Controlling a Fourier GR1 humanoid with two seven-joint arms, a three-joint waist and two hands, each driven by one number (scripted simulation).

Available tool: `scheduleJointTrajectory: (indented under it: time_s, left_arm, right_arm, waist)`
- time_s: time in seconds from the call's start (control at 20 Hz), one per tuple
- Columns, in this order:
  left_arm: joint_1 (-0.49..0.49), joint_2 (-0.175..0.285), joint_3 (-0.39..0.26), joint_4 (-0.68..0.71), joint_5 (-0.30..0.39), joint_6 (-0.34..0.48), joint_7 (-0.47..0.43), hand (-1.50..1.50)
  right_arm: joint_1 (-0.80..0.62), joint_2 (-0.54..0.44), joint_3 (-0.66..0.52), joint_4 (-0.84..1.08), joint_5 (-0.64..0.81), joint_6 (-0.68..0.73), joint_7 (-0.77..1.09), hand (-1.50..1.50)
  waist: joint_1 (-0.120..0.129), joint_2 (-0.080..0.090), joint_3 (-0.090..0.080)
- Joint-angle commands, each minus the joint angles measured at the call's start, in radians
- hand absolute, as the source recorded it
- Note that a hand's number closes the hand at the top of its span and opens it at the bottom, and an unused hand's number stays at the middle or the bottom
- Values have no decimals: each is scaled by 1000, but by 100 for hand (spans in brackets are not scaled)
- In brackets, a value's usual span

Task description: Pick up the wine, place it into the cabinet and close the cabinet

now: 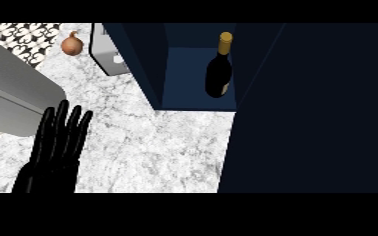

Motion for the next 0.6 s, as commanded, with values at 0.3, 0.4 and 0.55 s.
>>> scheduleJointTrajectory:
  time_s: [0.3,0.4,0.55]
  left_arm:
    - [317,134,271,-118,134,-210,-78,-150]
    - [387,121,285,-80,135,-286,-125,-150]
    - [429,154,388,-75,187,-380,-131,-150]
  right_arm:
    - [-17,114,352,-68,125,-88,135,150]
    - [-69,165,419,-83,180,-154,211,150]
    - [-210,167,493,-25,245,-259,229,150]
  waist:
    - [4,-5,-2]
    - [4,-5,-3]
    - [10,-4,-3]
